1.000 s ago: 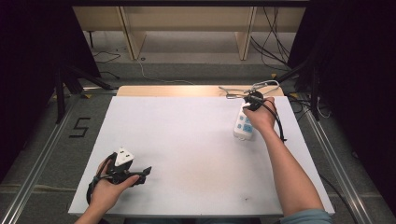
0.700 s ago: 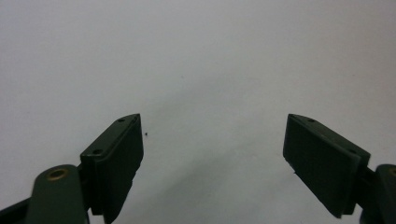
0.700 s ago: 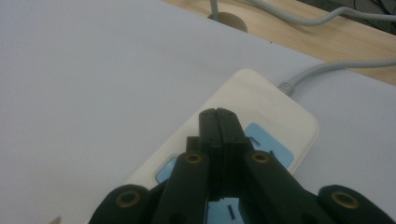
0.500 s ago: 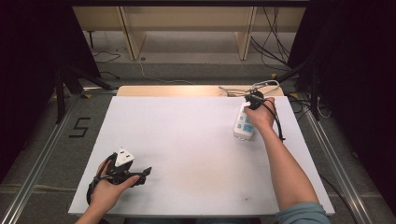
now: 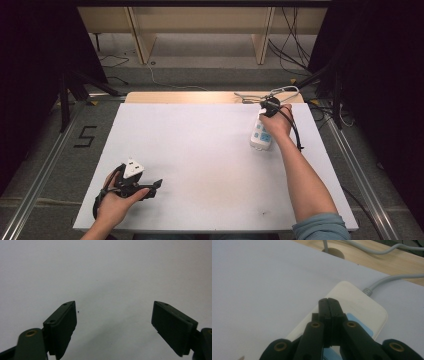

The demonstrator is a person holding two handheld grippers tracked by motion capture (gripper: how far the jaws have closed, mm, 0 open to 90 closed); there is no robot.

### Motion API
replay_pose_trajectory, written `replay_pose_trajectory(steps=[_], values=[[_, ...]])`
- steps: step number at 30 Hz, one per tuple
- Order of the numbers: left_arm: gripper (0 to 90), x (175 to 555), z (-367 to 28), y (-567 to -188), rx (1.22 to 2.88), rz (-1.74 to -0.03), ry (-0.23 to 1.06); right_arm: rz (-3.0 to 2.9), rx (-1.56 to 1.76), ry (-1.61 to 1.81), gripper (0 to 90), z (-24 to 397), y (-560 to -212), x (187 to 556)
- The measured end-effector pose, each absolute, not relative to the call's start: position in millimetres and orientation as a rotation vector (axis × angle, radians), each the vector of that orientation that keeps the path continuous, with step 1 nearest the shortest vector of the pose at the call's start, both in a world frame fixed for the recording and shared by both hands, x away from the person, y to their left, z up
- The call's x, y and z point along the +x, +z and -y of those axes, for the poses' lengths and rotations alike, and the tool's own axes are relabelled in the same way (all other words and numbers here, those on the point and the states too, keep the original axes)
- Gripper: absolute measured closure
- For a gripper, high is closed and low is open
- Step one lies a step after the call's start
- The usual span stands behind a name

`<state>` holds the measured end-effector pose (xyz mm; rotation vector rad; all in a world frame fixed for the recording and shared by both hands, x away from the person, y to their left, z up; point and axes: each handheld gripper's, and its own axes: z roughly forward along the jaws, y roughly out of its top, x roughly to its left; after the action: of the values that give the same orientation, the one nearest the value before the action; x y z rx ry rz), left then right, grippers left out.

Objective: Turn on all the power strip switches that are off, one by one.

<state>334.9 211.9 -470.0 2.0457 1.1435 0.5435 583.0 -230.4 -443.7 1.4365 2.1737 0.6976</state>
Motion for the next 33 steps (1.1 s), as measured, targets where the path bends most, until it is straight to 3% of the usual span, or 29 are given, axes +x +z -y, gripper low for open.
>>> replay_pose_trajectory(steps=[33], values=[[20.8, 334.7, -213.0, -469.8, 2.033, -1.146, 0.538, -2.181, 1.434, 0.615, 90.0, 222.6, -446.5, 587.9]])
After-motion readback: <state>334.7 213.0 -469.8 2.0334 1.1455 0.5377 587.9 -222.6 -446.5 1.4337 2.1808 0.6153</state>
